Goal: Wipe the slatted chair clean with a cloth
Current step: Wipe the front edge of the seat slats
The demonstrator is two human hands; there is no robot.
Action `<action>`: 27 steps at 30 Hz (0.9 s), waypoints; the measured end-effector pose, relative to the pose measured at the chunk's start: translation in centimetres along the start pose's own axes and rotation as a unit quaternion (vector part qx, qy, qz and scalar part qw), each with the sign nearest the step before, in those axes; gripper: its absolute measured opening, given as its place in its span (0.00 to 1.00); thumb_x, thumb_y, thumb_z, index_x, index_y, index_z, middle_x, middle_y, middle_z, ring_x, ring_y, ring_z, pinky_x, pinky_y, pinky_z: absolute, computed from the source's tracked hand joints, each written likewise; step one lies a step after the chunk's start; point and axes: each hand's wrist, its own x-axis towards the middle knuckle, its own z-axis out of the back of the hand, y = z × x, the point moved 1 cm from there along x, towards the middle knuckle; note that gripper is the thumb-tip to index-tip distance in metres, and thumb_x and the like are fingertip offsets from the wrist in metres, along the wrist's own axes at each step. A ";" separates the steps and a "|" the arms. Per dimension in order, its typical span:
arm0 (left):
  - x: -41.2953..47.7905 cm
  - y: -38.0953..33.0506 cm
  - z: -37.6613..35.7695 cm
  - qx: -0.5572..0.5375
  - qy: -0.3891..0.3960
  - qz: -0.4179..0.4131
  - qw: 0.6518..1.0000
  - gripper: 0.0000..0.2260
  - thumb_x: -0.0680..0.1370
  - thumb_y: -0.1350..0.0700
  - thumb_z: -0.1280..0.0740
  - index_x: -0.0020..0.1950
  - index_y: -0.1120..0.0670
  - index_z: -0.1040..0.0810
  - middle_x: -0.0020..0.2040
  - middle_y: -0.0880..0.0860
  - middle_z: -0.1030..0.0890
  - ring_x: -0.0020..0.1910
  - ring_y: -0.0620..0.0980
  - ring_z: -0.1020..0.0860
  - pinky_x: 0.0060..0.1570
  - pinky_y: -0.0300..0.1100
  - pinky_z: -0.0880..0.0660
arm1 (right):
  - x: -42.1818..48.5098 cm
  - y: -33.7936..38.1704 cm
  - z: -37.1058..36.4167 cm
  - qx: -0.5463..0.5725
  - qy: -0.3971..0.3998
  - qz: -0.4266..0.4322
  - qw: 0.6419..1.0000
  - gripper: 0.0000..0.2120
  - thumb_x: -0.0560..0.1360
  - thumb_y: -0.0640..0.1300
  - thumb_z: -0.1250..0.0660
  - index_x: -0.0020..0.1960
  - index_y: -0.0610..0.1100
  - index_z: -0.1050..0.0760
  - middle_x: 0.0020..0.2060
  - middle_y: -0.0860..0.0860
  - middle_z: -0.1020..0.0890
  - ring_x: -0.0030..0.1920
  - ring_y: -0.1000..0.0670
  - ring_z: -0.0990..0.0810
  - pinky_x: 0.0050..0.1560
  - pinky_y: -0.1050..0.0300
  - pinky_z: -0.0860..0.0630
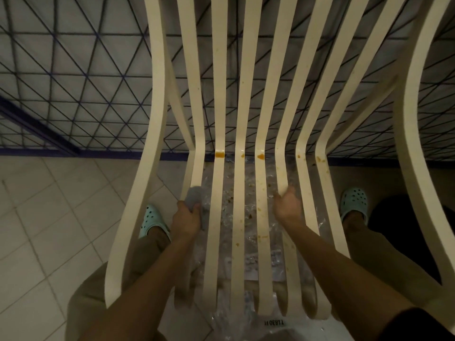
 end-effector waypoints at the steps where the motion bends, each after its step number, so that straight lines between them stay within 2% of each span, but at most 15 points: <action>1: 0.0 -0.1 0.0 0.008 -0.004 -0.001 1.000 0.19 0.82 0.46 0.43 0.62 0.61 0.33 0.56 0.63 0.22 0.54 0.63 0.23 0.51 0.54 0.25 | 0.1 0.0 -0.2 -0.007 0.001 -0.005 1.000 0.15 0.81 0.46 0.40 0.65 0.41 0.36 0.53 0.40 0.20 0.51 0.39 0.19 0.50 0.41 0.20; 5: 0.3 -0.4 -0.2 0.020 -0.004 -0.006 1.000 0.20 0.82 0.45 0.44 0.63 0.61 0.33 0.57 0.63 0.23 0.55 0.64 0.23 0.51 0.54 0.27 | 0.4 0.1 -0.4 -0.034 0.011 -0.015 0.999 0.15 0.81 0.46 0.42 0.65 0.41 0.39 0.52 0.39 0.21 0.50 0.39 0.19 0.49 0.39 0.20; 12: 2.9 -2.2 0.1 -0.063 0.007 -0.001 0.998 0.18 0.83 0.47 0.45 0.64 0.59 0.31 0.59 0.63 0.23 0.57 0.63 0.24 0.56 0.54 0.26 | 1.0 -0.1 -0.6 -0.067 0.019 -0.002 0.998 0.15 0.82 0.47 0.43 0.65 0.42 0.41 0.52 0.39 0.21 0.50 0.39 0.19 0.50 0.39 0.20; 16: 1.9 -1.7 0.6 -0.052 0.027 -0.003 0.998 0.19 0.83 0.47 0.46 0.64 0.59 0.31 0.59 0.63 0.24 0.57 0.62 0.24 0.54 0.51 0.27 | 1.1 0.2 -0.5 -0.066 0.042 -0.036 0.996 0.15 0.81 0.46 0.43 0.66 0.44 0.41 0.50 0.41 0.23 0.50 0.40 0.20 0.50 0.40 0.20; 21: -2.2 1.1 0.5 -0.037 0.012 -0.022 0.999 0.16 0.82 0.46 0.45 0.59 0.58 0.32 0.52 0.60 0.22 0.52 0.62 0.22 0.52 0.54 0.24 | 1.6 1.0 0.9 -0.058 0.107 -0.060 0.991 0.25 0.79 0.42 0.38 0.72 0.39 0.45 0.61 0.37 0.26 0.58 0.38 0.23 0.57 0.41 0.23; 23: -4.1 2.4 0.6 -0.038 0.007 -0.037 0.999 0.15 0.82 0.48 0.42 0.61 0.57 0.32 0.54 0.58 0.22 0.54 0.60 0.23 0.53 0.52 0.24 | -0.2 1.7 1.6 -0.132 0.108 -0.004 0.985 0.31 0.77 0.44 0.35 0.74 0.39 0.47 0.67 0.37 0.32 0.64 0.37 0.28 0.63 0.41 0.27; 25: -5.2 3.0 0.3 -0.057 0.003 -0.055 0.997 0.18 0.81 0.50 0.40 0.69 0.57 0.34 0.63 0.57 0.25 0.62 0.57 0.26 0.60 0.49 0.27 | -3.5 2.4 1.9 -0.207 0.065 0.136 0.967 0.32 0.76 0.44 0.34 0.75 0.41 0.45 0.69 0.40 0.36 0.67 0.39 0.32 0.67 0.42 0.30; 27: -5.9 3.1 0.6 -0.093 0.011 -0.063 0.994 0.23 0.81 0.51 0.40 0.75 0.56 0.39 0.70 0.54 0.31 0.69 0.55 0.32 0.67 0.48 0.32 | -8.2 3.4 0.9 -0.198 0.065 0.295 0.933 0.28 0.77 0.45 0.36 0.74 0.46 0.41 0.71 0.45 0.37 0.71 0.43 0.35 0.69 0.45 0.32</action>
